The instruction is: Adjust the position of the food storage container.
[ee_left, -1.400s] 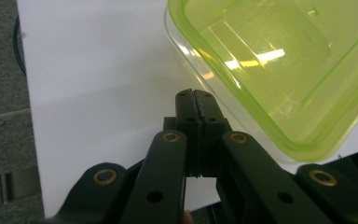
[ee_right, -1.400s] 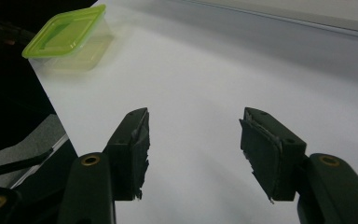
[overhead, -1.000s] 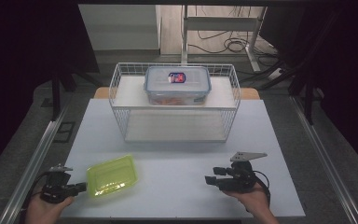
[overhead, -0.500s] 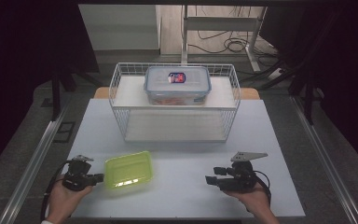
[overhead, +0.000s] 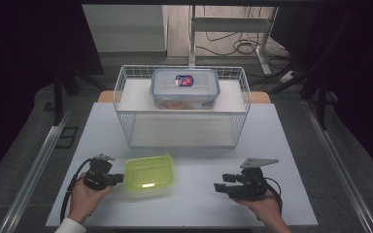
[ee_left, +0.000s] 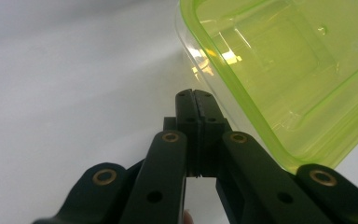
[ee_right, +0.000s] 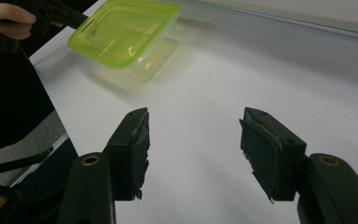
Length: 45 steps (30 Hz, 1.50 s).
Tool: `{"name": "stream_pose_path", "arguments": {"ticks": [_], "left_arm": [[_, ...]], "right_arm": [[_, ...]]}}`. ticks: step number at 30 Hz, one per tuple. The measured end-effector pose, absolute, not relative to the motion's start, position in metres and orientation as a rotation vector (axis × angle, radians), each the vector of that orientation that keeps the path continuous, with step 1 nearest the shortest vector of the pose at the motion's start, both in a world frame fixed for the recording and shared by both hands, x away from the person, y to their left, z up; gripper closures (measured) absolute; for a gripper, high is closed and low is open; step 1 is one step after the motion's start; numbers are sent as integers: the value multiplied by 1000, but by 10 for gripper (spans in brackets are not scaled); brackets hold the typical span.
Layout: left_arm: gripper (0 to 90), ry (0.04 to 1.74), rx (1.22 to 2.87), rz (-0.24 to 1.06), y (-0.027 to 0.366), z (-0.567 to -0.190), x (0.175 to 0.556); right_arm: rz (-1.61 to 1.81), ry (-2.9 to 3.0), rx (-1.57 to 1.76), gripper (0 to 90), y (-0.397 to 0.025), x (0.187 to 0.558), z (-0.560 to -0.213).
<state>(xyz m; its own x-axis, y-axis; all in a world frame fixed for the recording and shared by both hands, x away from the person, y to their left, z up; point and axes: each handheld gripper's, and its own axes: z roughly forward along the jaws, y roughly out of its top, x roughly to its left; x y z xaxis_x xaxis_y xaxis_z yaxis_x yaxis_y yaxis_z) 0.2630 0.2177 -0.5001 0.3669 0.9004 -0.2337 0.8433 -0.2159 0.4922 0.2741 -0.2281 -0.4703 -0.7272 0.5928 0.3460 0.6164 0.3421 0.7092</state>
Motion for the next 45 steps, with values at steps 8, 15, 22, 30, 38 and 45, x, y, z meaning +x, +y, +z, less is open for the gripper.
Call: {"name": "stream_pose_path", "arguments": {"ticks": [8,15,22,30,38,45], "left_arm": [[900,1477,2100,126,199,-500,272],[900,1453,2110,116,183,-500,279],[900,1420,2130,117,168,-499,286],[900,1405,2134,109,155,-501,292],[900,1411,2117,109,156,-502,292],[866,1418,2013,117,175,-495,281]], "right_arm": [[-1370,-2552,-1152,418,-230,274,-471],[-1370,-2553,-1151,418,-229,274,-471],[-1369,-2553,-1153,419,-229,275,-471],[-1367,-2554,-1151,418,-231,274,-472],[-1367,-2554,-1159,418,-232,274,-472],[-1366,-2554,-1174,411,-233,275,-473]]}}
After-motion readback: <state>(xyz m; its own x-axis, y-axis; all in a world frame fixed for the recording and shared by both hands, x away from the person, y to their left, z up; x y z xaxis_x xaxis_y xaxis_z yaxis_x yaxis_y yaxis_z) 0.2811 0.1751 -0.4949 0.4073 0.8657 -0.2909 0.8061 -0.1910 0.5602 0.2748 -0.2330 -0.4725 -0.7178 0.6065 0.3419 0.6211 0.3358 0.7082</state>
